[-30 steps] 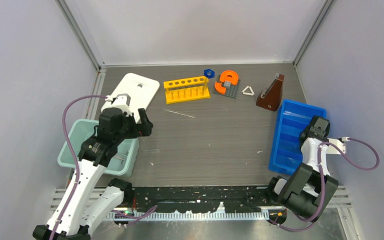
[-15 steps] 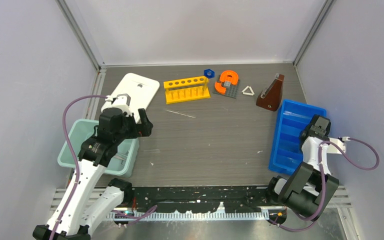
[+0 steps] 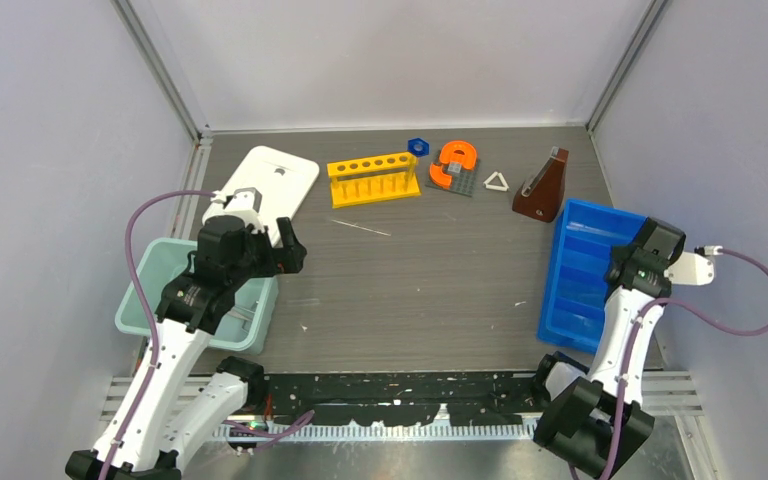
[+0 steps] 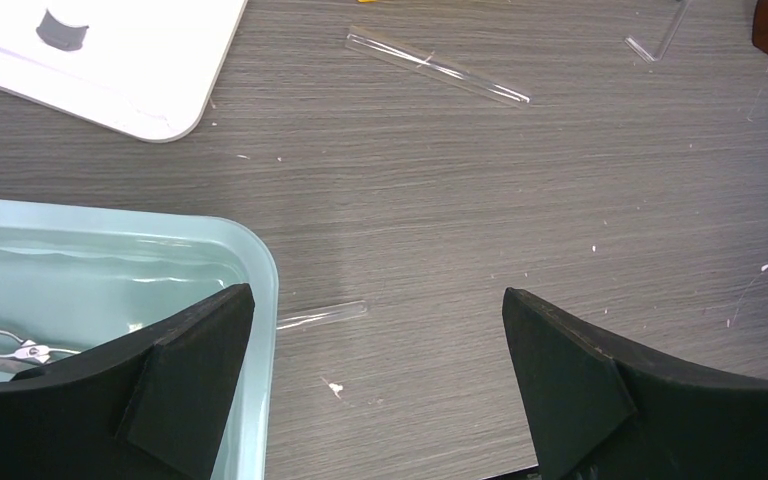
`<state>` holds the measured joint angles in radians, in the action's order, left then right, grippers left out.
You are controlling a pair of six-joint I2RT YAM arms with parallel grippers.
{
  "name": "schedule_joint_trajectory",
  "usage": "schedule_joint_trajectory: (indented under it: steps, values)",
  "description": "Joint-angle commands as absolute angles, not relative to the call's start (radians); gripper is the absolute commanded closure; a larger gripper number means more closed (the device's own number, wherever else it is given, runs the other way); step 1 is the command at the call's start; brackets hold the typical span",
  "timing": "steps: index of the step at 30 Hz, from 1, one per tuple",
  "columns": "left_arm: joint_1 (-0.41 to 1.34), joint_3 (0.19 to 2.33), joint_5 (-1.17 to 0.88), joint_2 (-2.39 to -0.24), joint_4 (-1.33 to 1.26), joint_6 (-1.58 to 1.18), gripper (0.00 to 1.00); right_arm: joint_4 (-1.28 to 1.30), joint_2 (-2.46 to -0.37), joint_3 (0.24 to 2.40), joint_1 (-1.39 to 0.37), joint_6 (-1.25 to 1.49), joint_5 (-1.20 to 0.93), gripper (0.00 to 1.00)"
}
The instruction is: Organize the chemistry lab equipment
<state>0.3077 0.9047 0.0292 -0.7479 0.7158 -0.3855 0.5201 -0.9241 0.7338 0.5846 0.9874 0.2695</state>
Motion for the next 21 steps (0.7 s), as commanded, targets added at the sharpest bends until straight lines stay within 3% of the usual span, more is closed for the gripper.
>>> schedule_joint_trajectory:
  steps: [1, 13, 21]
  values:
    - [0.313, 0.920, 0.005, -0.734, 0.697, -0.376, 0.00, 0.455, -0.899, 0.786, 0.563, 0.854, 0.099, 0.69]
    - [0.313, 0.916, -0.041, -0.704, 0.689, -0.377, 0.00, 0.437, -0.879, 0.792, 0.024, 0.857, 0.426, 0.68]
    - [0.317, 0.913, -0.050, -0.698, 0.684, -0.378, 0.00, 0.366, -1.212, 0.889, -0.260, 0.870, 0.547, 0.65]
